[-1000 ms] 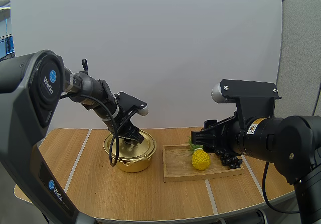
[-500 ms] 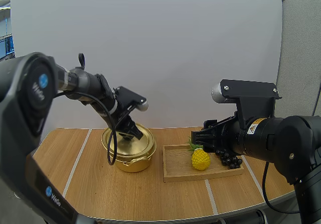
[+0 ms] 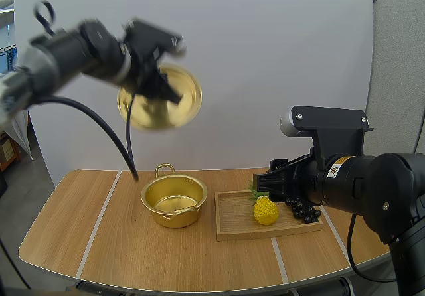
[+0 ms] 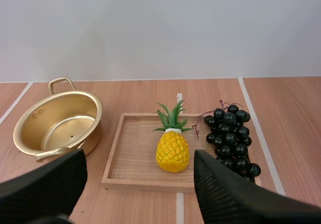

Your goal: Open the pot, put the pineapple inside, and close it

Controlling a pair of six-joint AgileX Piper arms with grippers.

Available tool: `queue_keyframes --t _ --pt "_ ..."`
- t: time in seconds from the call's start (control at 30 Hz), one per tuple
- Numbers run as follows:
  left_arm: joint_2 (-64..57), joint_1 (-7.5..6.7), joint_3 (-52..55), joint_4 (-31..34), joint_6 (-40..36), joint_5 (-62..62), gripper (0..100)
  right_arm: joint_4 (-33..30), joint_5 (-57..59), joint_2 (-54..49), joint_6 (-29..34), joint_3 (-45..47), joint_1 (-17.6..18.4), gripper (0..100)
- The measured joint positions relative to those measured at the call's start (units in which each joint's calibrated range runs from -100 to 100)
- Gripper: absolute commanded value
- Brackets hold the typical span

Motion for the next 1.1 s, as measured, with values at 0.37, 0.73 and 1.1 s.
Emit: queue_keyframes --t 0.37,0.73,1.1 --pt "-3.74 0.00 -24.12 9.91 -13.48 0.43 0 0.00 0.34 0.00 0.00 0.00 0.00 100" --pt "-4.39 0.00 -32.06 13.40 -16.73 -2.27 0 4.42 -0.95 0.41 0.00 0.00 0.00 100" --pt "-4.39 0.00 -32.06 13.40 -16.76 -2.27 0 6.07 -5.84 12.93 -1.26 0.00 0.00 100"
